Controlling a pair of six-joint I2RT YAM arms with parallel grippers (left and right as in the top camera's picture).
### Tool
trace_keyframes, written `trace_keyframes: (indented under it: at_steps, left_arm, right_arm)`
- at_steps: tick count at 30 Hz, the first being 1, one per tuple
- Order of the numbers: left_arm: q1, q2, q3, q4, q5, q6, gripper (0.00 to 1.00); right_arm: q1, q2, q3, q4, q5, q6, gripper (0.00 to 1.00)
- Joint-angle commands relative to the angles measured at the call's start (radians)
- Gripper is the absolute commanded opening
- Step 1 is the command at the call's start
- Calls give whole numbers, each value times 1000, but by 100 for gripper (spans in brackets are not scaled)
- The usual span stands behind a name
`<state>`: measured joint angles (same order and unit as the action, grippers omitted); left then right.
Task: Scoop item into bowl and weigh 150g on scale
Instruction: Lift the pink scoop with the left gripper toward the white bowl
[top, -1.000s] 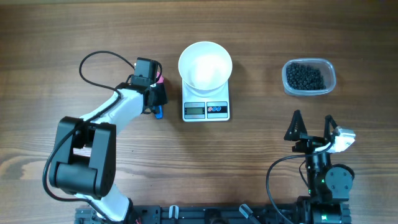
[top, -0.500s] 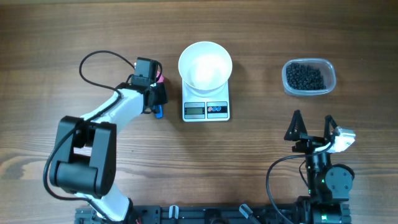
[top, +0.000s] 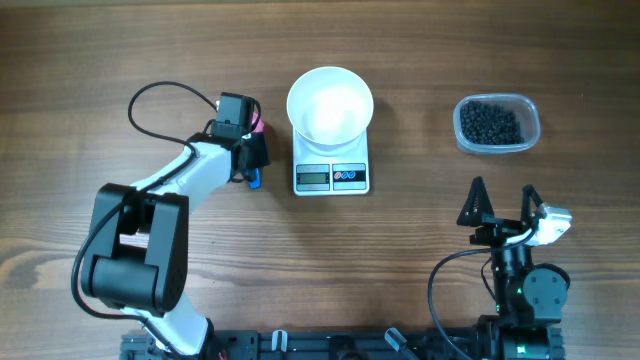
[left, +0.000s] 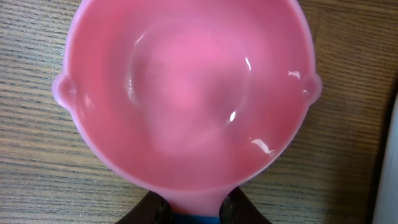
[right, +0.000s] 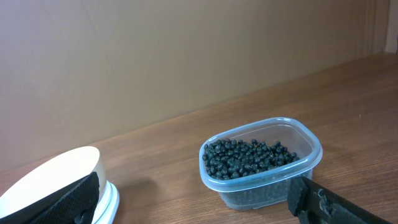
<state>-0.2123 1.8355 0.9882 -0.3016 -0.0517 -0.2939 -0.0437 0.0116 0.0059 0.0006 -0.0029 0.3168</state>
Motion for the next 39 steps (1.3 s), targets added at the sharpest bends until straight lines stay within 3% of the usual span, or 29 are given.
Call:
trace_keyframes:
  at_steps: [1,10,17,25,29,34,39]
  left_arm:
    - [1,-43,-6,0,6,-2,25]
    - [1,-207,52,-4,6,-11,24]
    - [39,-320,96,-2,12,-201,20]
    - [150,-366,99,33,358,-456,16]
    - [151,-366,98,29,507,-456,12]
    - [142,-366,98,40,538,-473,6]
    - [119,-366,98,52,591,-346,4]
  right_arm:
    - [2,-7,0,5,3,5,100]
    - [2,-7,0,5,3,5,100]
    - [2,-7,0,6,3,5,100]
    - [2,-7,0,5,3,5,100]
    - [1,-7,0,5,3,5,100]
    - [2,-7,0,5,3,5,100]
    - [2,-7,0,6,3,5,100]
